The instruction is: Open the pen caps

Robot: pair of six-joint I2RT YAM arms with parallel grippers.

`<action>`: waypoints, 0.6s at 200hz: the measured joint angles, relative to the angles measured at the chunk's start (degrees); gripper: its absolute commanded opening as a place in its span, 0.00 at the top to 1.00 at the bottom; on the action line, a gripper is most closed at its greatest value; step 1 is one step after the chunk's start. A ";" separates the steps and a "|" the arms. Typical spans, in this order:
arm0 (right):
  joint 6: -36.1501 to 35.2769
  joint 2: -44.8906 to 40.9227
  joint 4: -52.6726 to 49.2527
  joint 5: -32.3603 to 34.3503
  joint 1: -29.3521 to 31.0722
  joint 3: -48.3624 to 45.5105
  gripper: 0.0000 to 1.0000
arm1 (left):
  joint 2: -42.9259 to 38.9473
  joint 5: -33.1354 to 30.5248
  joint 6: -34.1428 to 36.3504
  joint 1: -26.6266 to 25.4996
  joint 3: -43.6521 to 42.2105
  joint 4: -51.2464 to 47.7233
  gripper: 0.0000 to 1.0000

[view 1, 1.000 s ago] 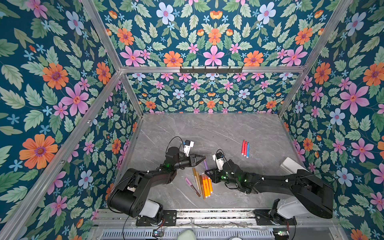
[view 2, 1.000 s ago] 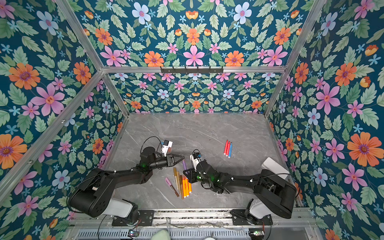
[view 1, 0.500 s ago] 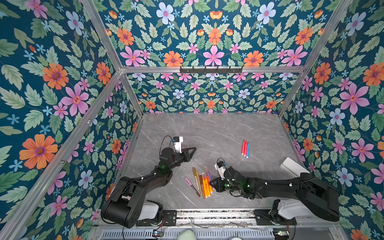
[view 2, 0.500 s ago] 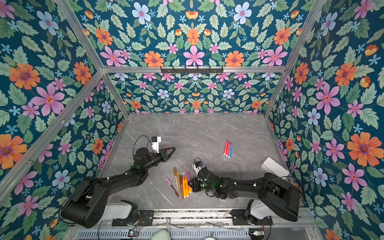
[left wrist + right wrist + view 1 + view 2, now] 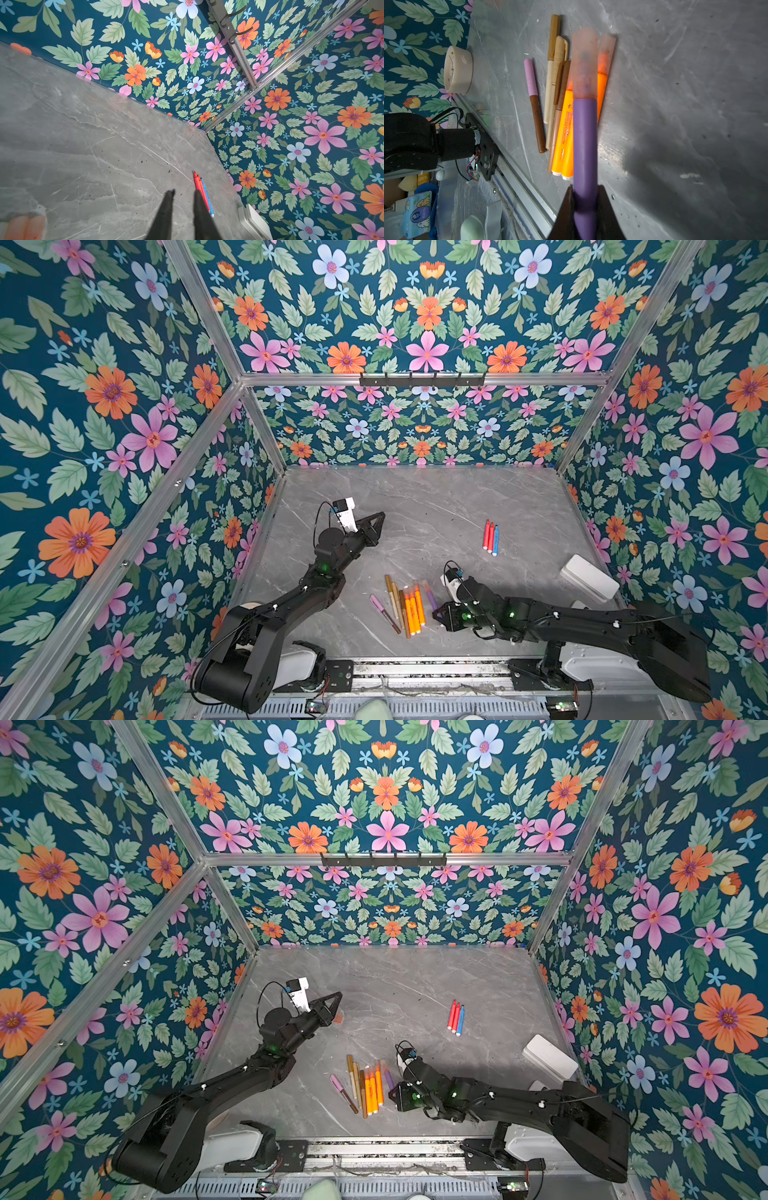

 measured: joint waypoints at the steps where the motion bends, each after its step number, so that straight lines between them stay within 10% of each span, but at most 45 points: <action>1: -0.09 -0.31 -0.33 0.13 -0.02 0.09 1.00 | 0.02 0.09 0.02 0.00 0.04 -0.09 0.39; 52: -4.68 -11.41 -10.23 2.01 -6.05 1.68 1.00 | 7.41 9.42 -1.36 -6.62 3.23 -1.97 0.23; 120: -10.29 -15.04 -17.14 1.97 -10.32 6.71 1.00 | 19.52 16.94 -7.91 -15.28 7.06 6.84 0.35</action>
